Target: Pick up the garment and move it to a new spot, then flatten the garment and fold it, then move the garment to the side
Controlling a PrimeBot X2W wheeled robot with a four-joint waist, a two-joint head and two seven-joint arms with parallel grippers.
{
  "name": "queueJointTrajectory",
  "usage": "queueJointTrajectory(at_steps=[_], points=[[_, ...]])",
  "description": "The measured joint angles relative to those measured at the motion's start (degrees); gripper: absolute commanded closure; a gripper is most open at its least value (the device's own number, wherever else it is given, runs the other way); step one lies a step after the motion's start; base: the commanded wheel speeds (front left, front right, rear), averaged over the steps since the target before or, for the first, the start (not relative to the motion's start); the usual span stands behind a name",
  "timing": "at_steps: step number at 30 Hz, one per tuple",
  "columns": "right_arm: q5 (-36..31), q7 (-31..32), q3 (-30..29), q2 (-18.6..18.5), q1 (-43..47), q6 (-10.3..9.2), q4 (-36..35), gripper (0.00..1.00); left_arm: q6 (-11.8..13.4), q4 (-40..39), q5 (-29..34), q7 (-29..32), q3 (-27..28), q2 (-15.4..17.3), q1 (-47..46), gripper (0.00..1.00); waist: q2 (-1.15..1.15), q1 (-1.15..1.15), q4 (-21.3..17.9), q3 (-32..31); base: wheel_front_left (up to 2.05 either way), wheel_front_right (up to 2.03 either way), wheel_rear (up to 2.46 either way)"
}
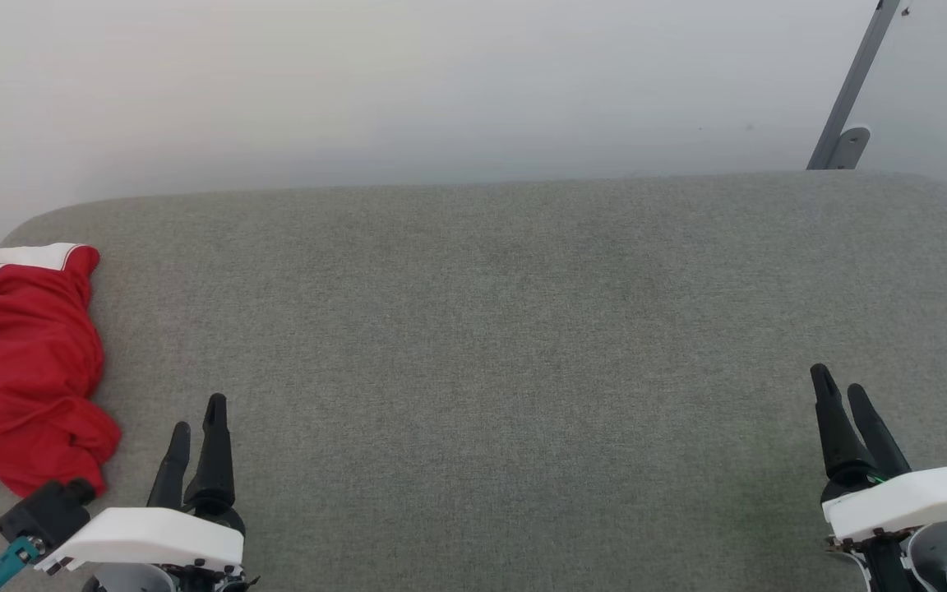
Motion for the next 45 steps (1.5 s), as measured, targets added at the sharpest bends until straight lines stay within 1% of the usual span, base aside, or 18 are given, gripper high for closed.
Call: queueJointTrajectory(at_steps=[24,45], points=[[-12.4,-2.9,1.2,-1.8,0.3,0.0,-0.6,0.0,-2.8,-0.8,16.1,-3.9,1.8,-1.7,0.6,0.0,0.0,0.0,0.0,-0.5,0.0,0.0,0.0],[-21.1,-4.6,1.7,-2.6,1.0,0.01,-1.7,0.0,-4.1,-1.8,26.2,-6.4,2.4,-2.0,1.5,0.0,0.0,0.0,0.0,-1.3,0.0,0.0,0.0]])
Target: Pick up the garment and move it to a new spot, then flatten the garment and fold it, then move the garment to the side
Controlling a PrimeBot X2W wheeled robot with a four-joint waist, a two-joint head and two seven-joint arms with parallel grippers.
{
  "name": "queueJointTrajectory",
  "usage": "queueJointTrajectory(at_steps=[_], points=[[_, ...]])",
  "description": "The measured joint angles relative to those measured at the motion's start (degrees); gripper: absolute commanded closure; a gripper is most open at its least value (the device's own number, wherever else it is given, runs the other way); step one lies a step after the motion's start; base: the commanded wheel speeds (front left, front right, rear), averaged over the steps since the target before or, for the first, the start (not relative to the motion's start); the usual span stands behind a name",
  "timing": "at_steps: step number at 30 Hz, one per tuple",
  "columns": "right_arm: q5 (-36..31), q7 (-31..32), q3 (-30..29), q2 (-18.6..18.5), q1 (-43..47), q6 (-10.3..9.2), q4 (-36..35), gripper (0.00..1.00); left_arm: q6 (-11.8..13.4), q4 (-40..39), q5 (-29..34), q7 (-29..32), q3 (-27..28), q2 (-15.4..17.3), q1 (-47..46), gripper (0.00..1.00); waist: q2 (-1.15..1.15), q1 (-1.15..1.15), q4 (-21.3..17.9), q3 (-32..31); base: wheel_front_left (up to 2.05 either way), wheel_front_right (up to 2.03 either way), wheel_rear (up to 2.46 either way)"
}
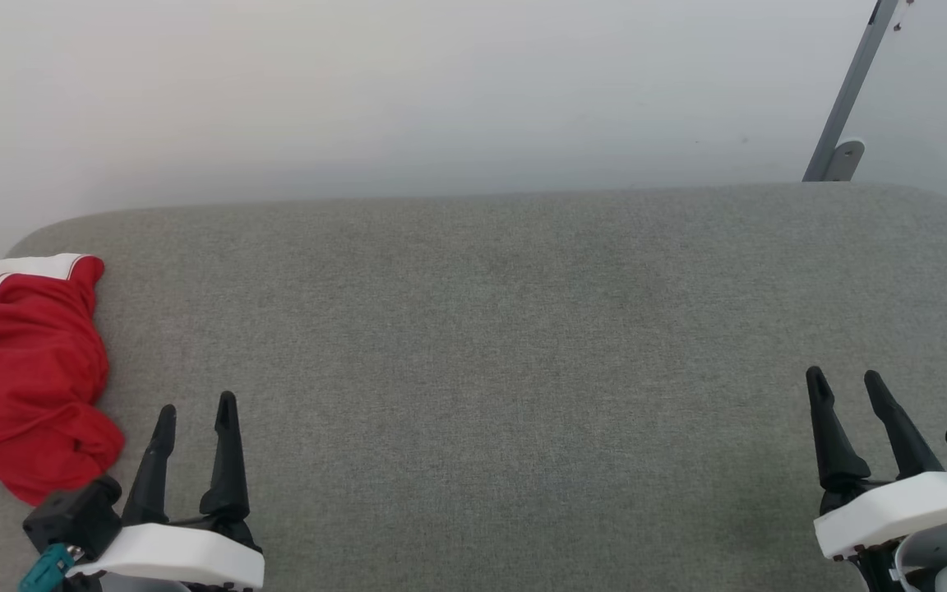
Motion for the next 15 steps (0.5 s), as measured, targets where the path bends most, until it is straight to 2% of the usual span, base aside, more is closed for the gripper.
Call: queueJointTrajectory(at_steps=[15], points=[[-6.2,-1.3,0.1,-0.4,0.5,0.0,-0.7,0.0,-0.6,-0.9,6.2,-1.6,-0.3,0.0,0.9,0.0,0.0,0.0,0.0,-0.6,0.0,0.0,0.0]])
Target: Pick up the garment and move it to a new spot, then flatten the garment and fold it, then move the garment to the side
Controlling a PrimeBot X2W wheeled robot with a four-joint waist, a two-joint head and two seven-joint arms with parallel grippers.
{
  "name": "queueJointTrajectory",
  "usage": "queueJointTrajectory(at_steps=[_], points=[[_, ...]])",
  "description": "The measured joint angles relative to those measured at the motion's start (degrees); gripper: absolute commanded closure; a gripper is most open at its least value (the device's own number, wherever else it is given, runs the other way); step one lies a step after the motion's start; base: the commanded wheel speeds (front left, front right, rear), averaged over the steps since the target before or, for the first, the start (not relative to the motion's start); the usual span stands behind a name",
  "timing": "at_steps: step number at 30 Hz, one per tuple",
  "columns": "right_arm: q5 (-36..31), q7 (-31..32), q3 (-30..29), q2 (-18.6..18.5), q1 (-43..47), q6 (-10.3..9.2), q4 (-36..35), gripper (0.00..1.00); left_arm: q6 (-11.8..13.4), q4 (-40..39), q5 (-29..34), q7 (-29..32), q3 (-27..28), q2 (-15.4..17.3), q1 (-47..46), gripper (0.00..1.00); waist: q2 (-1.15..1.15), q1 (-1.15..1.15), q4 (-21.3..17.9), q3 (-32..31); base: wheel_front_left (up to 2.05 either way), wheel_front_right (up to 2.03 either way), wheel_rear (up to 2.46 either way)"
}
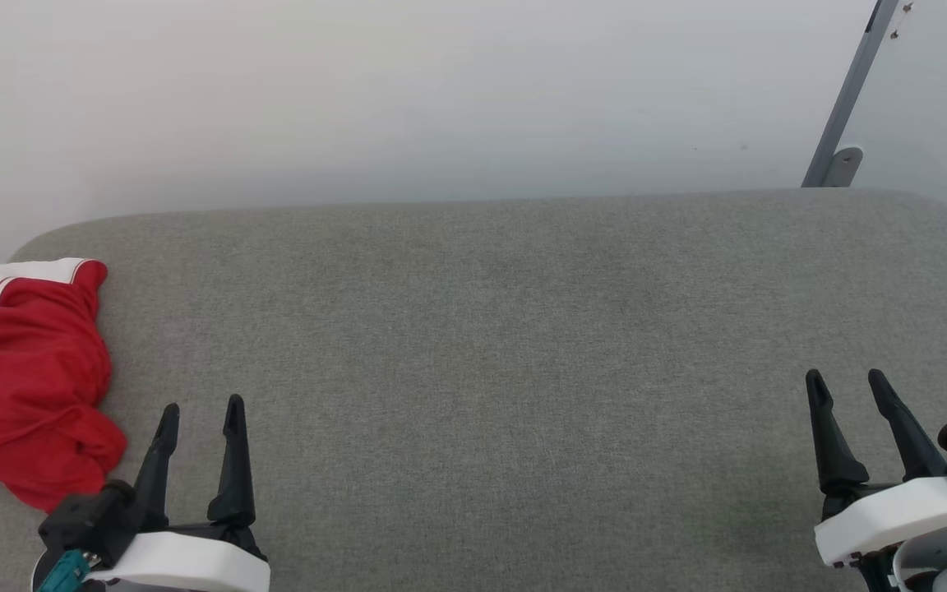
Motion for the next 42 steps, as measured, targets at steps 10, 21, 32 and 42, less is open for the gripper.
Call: queueJointTrajectory(at_steps=[10,21,32,42], points=[[-3.9,-0.9,0.2,-0.7,0.4,0.0,-0.1,0.0,-0.2,-0.5,4.3,-1.0,-0.6,0.1,0.3,0.0,0.0,0.0,0.2,-0.4,0.0,0.0,0.0],[-4.9,-1.1,0.2,-0.7,0.7,0.0,-0.7,0.0,-0.5,-0.6,5.1,-1.3,-1.0,0.0,0.3,0.0,0.0,0.0,0.7,-0.7,0.0,0.0,0.0],[-4.5,-0.5,2.9,-0.7,1.2,0.0,-1.8,0.0,1.1,0.1,4.4,-1.3,1.2,0.6,-0.1,0.0,0.0,0.0,5.9,-1.2,0.0,0.0,0.0],[-3.9,0.2,6.5,-1.2,0.4,0.0,-2.1,0.0,3.9,0.0,2.9,0.1,3.6,1.4,-0.8,0.0,0.0,0.0,14.9,-1.6,0.0,0.0,0.0]])
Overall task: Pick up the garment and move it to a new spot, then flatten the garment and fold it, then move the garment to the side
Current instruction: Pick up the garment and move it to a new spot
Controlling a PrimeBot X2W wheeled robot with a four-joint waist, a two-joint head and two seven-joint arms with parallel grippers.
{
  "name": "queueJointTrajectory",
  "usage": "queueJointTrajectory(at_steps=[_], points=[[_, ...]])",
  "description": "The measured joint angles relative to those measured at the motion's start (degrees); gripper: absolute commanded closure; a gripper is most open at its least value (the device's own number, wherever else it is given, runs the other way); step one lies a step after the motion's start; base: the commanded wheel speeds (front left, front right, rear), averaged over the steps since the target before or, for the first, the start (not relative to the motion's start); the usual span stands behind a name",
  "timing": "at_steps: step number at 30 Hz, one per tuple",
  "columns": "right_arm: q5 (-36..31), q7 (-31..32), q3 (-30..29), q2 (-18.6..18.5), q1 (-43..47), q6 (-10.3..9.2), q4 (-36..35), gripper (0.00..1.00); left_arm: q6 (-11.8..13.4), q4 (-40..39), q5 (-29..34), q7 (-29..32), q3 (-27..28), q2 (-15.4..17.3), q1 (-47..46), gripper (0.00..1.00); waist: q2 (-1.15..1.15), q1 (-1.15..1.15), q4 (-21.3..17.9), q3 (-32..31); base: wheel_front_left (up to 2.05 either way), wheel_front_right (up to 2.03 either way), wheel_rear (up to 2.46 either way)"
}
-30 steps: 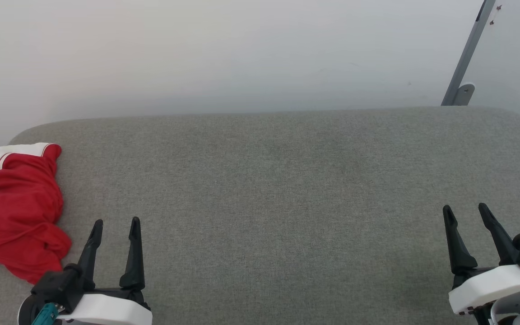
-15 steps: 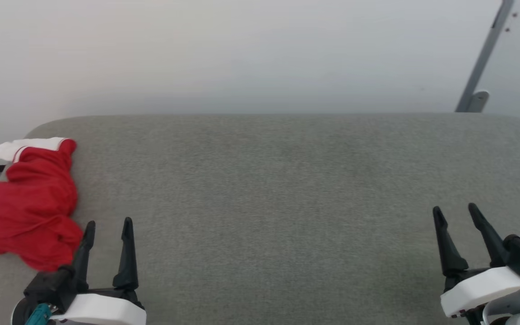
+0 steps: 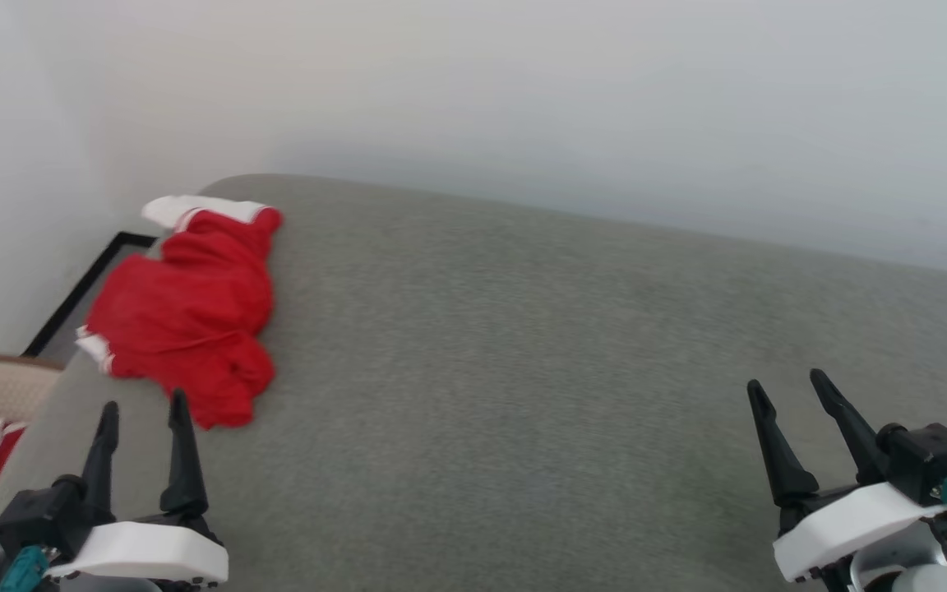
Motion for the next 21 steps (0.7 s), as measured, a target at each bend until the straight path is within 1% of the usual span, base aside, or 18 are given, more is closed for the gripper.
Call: queueJointTrajectory(at_steps=[10,11,15,21], points=[[0.8,0.7,3.2,-0.3,-1.6,0.0,-0.8,0.0,1.5,-0.8,-0.6,0.5,0.8,0.4,0.3,0.0,0.0,0.0,8.2,-0.2,0.0,0.0,0.0],[0.8,0.7,3.2,-0.3,-1.6,0.0,-0.8,0.0,1.5,-0.8,-0.6,0.5,0.8,0.4,0.3,0.0,0.0,0.0,8.2,-0.2,0.0,0.0,0.0],[1.2,0.7,3.7,-0.2,-1.9,0.01,-1.0,0.0,1.8,-1.1,-0.8,0.5,0.7,0.2,0.8,0.0,0.0,0.0,10.4,-0.2,0.0,0.0,0.0],[1.2,0.9,2.8,-0.3,-1.9,0.01,-1.6,0.0,2.1,-0.1,-2.1,0.5,1.1,-0.2,0.7,0.0,0.0,0.0,12.6,0.2,0.0,0.0,0.0]])
